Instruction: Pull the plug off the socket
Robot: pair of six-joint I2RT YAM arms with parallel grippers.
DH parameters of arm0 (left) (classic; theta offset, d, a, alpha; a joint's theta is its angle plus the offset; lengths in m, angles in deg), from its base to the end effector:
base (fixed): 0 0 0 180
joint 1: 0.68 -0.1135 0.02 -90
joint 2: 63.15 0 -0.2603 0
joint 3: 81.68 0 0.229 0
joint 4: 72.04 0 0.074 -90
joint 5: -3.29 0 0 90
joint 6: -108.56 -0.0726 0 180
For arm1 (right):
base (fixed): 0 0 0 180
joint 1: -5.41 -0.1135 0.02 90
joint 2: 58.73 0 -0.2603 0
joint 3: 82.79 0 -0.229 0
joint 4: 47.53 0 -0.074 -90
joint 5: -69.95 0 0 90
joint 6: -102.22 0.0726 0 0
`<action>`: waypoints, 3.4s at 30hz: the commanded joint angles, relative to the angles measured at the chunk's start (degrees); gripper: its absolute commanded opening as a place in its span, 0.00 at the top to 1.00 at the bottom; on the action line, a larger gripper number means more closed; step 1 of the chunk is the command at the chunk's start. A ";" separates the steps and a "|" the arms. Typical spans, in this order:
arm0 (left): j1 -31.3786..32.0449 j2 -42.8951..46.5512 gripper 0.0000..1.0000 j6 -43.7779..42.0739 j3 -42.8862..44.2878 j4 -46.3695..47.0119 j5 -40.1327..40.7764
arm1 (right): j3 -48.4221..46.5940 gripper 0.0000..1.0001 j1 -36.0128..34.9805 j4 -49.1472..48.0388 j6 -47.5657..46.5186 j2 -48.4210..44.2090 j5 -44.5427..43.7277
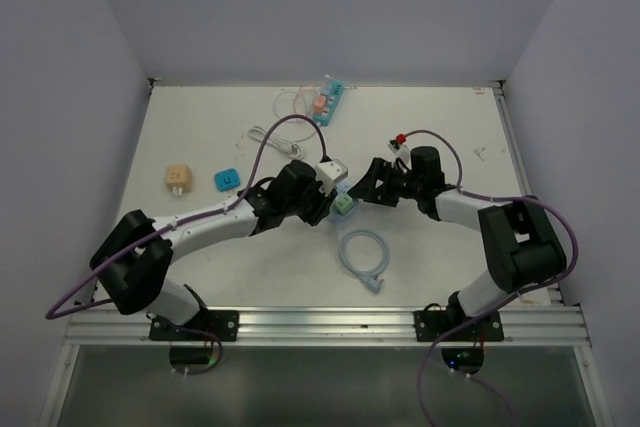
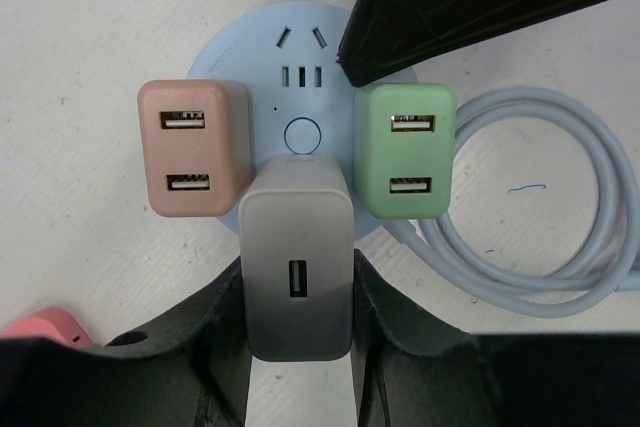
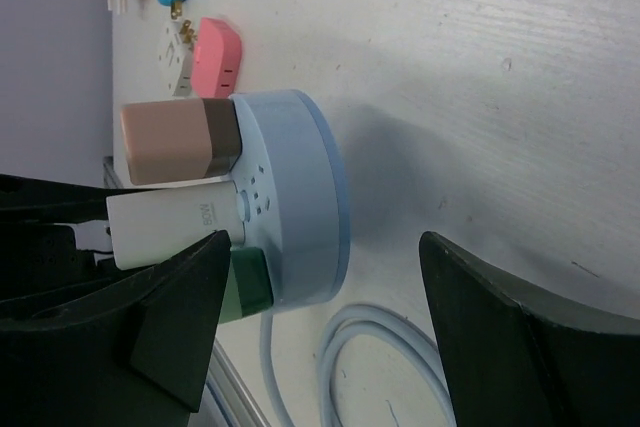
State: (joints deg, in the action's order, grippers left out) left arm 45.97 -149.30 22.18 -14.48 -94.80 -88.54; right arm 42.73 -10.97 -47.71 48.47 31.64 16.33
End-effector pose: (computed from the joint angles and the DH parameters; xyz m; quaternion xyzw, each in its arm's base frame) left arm 0.2238 -0.2405 0.2013 0.3407 0.8464 -0.1869 0.3641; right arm 0.2898 0.1301 0.1622 0.0056 0.8573 0.4411 0.2654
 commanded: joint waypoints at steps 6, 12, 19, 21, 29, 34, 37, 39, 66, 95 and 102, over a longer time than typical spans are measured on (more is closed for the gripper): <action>0.45 4.59 1.00 -0.89 -2.00 14.78 -3.28 | -2.11 0.20 -0.05 -5.98 2.16 1.57 6.86; 0.63 4.59 1.00 -0.63 -2.26 17.77 -2.31 | -2.20 0.30 -0.41 -7.82 3.04 3.24 9.14; 0.63 6.43 1.00 -0.19 -4.02 20.75 -0.46 | -1.67 0.79 -0.41 -7.83 2.95 3.76 9.06; 0.63 7.48 1.00 -0.02 -4.54 20.84 0.24 | -1.67 0.91 -0.41 -6.26 2.07 3.59 8.10; 0.63 13.36 1.00 1.39 -9.11 21.63 1.21 | -0.79 1.00 0.38 -2.21 -1.53 -0.19 1.24; 0.63 17.94 1.00 2.45 -11.84 21.03 1.21 | -1.40 1.00 0.91 2.89 -3.64 -0.37 -4.38; 0.72 20.58 1.00 2.71 -12.11 18.92 1.56 | -1.23 1.00 1.00 2.81 -3.73 -0.63 -4.74; 0.63 22.68 1.00 3.41 -12.54 18.30 1.56 | -1.40 1.00 1.09 4.12 -4.69 -1.15 -6.14; -13.68 16.90 1.00 21.77 -12.88 9.85 -0.08 | 1.23 1.00 0.91 0.35 -4.70 -5.82 -5.89; -26.44 -2.98 0.31 30.49 -10.79 21.20 -11.54 | 1.23 1.00 0.91 -0.62 -4.70 -4.67 -3.60; -26.97 0.89 0.07 28.90 -10.61 17.42 -8.46 | 1.14 1.00 0.83 -0.62 -4.78 -4.67 -3.33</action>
State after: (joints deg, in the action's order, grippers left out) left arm 19.59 -151.66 52.95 -26.08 -76.11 -99.40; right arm 44.76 -10.01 -45.81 44.28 27.77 10.34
